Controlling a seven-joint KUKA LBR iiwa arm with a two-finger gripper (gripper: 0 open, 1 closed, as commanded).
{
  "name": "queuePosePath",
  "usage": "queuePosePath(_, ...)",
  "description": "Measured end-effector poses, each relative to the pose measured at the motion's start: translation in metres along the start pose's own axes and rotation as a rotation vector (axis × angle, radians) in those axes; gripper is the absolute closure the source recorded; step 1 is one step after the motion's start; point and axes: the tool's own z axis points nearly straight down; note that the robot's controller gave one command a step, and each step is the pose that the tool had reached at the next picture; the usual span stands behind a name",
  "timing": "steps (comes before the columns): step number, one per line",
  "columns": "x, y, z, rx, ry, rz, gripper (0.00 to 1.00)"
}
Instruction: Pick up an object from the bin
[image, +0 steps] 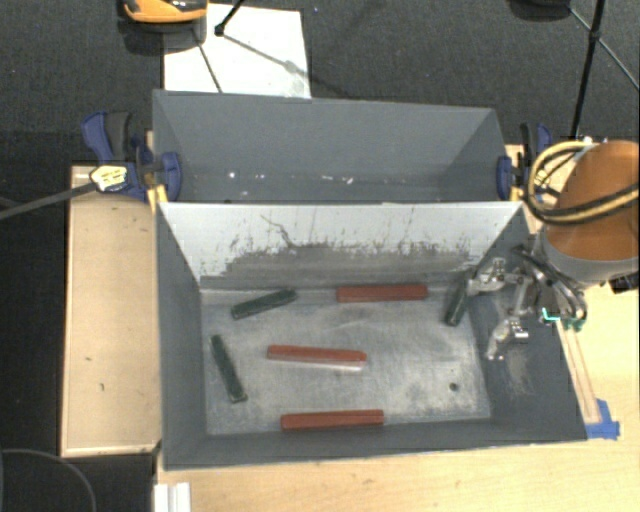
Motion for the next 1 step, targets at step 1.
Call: queuePosePath(1,-0.002,0.0003,-0.004,0.002,-0.008,-0.003,0.0)
